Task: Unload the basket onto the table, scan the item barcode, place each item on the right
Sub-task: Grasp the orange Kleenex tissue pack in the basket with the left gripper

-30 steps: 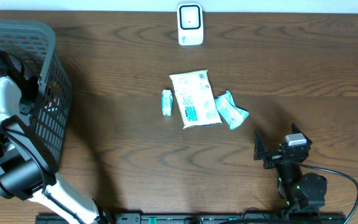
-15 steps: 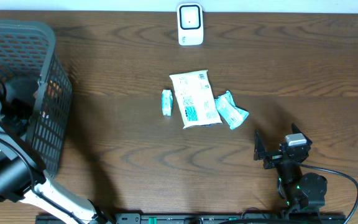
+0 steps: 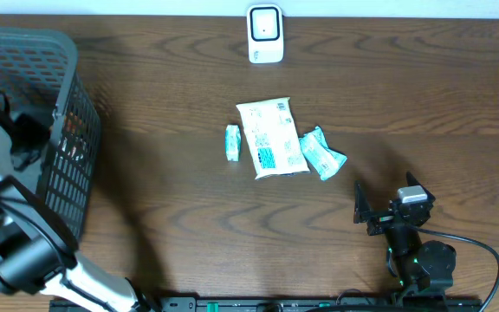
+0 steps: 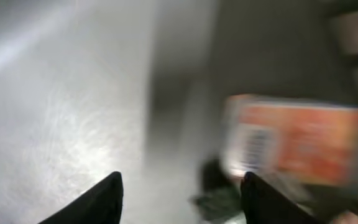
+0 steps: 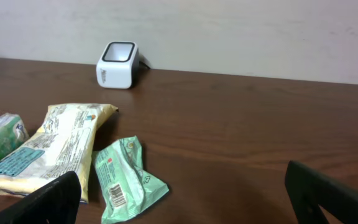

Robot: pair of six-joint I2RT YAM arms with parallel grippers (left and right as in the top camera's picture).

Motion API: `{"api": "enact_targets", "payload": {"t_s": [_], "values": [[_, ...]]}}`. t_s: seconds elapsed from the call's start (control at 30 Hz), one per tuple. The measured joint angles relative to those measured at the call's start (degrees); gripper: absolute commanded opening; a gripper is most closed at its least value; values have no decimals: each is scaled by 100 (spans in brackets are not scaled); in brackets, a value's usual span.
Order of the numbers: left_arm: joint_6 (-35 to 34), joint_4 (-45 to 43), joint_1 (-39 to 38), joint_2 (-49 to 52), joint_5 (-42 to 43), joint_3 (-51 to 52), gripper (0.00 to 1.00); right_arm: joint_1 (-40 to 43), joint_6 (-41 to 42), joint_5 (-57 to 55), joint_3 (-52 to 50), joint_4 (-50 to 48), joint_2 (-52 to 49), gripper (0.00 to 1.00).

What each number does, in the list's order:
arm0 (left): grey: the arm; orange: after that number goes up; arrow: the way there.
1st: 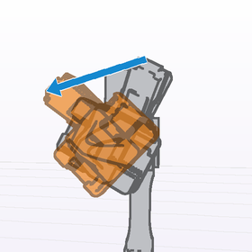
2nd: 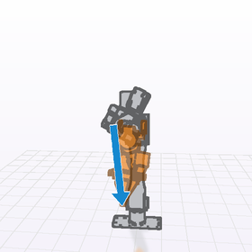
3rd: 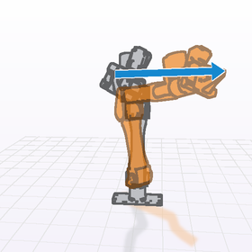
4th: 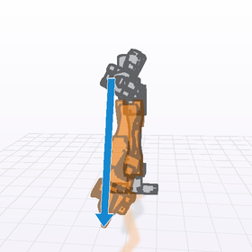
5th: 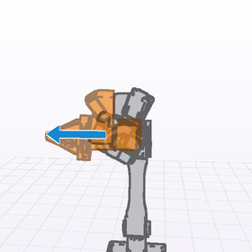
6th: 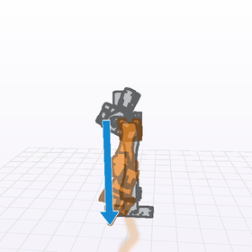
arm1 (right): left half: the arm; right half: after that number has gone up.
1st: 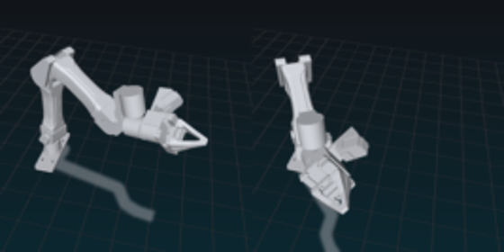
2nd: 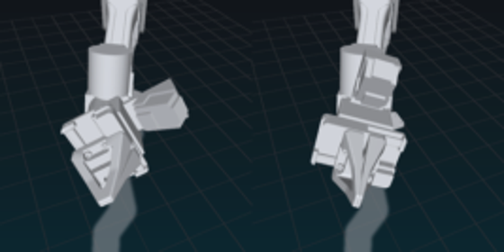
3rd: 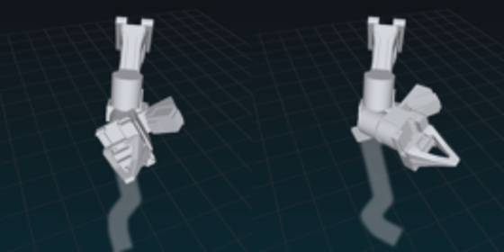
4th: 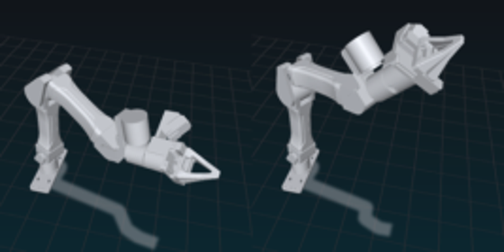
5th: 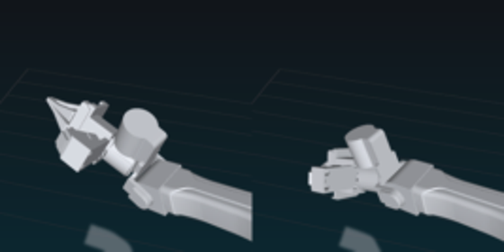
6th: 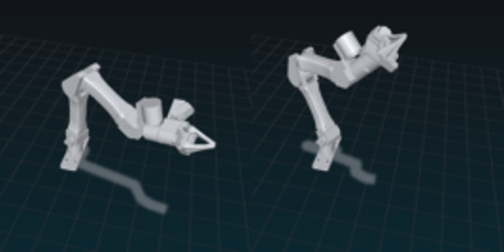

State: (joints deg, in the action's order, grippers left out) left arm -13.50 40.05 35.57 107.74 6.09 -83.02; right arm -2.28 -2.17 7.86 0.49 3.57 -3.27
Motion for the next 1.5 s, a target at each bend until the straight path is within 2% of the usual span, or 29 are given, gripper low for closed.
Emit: {"api": "enact_targets", "payload": {"t_s": [0.2, 0.47, 0.8, 1.33, 1.4, 1.5], "values": [[570, -221, -280, -269, 26, 2, 68, 0, -2, 0, 2, 0, 0, 99], [1338, -431, -551, 107, 278, 20, 68, 0, 0, 0, 0, 0, 0, 99], [1976, -754, -579, 356, 323, 68, 69, 0, -2, 0, 0, 0, 0, 99], [2347, -909, -579, 741, 341, 70, 69, 0, 0, 0, 0, 0, 0, 99], [2367, -914, -579, 739, 350, 70, 64, 0, -2, 0, 0, 0, 0, 99], [2393, -916, -575, 739, 348, 70, 50, 0, 0, 0, 0, 0, 0, 99]]}}
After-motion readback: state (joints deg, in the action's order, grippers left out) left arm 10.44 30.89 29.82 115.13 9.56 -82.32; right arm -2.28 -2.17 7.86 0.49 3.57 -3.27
